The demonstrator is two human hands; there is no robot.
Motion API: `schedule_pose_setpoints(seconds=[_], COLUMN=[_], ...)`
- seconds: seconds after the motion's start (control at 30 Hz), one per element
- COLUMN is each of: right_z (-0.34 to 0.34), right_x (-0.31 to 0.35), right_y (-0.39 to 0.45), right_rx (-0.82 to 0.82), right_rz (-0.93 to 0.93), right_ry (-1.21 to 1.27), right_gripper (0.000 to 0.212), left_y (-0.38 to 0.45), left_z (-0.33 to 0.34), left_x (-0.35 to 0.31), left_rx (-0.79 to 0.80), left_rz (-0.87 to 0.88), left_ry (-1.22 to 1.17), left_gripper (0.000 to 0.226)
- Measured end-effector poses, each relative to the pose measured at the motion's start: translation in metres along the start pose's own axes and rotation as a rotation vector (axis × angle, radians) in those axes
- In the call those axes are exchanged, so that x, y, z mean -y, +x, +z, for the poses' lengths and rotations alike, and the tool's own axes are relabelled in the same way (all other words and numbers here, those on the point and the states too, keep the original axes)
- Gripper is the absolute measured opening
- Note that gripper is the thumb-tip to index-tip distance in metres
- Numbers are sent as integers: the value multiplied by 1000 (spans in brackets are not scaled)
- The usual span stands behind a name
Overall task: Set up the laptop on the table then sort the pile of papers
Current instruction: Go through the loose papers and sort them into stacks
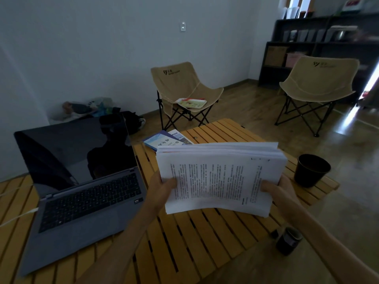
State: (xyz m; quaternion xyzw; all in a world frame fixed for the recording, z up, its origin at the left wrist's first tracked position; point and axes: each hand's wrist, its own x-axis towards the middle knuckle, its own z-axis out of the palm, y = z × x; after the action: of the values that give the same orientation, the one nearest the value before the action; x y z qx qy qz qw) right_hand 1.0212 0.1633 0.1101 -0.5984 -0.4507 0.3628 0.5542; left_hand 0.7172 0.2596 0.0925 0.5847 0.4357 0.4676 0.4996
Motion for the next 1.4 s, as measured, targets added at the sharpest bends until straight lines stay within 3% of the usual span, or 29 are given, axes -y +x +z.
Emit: schedule_pose_setpoints(seconds=[0.13,0.27,0.33,0.4,0.47,0.53,0.6,0.9,1.1,1.23,1.33,1.4], right_z=[0,-8,-10,2,31,62,80,78,78,48,11,-7], right_x=[-20,22,63,108,135,135,122,112,128,143,148,138], right_y=[-11,-7,-4,-7,-11,-9,-1,17,36,39,33,24], right_rx=[30,-45,-196,-308,-184,95,269,277,511,465,318,246], right_rz=[92,-43,-203,-411,-510,-472,-444,-436,-329,-317,-260,-230], right_ry=[-4,-41,-251,-701,-1122,-1306,-1403,-1373,-1363,-1123,-680,-396], right_gripper=[35,49,67,78,89,94,89,55,25,17,27,32], left_y=[0,4,4,4,4,4,4,7,10,14,33,36], left_z=[-3,-4,-3,-3,-3,-3,-3,-3,1,-9,-34,-36], left_x=[10,12,14,16,16,16,17,40,37,-20,-65,-86], left_rx=[33,37,19,15,15,22,30,38,26,8,-98,-48], left_rz=[-22,-33,-30,-32,-32,-24,-25,-18,-44,60,168,148], left_ry=[2,57,61,47,39,34,47,39,79,136,125,-6], left_gripper=[38,34,33,33,33,33,34,41,35,26,45,56])
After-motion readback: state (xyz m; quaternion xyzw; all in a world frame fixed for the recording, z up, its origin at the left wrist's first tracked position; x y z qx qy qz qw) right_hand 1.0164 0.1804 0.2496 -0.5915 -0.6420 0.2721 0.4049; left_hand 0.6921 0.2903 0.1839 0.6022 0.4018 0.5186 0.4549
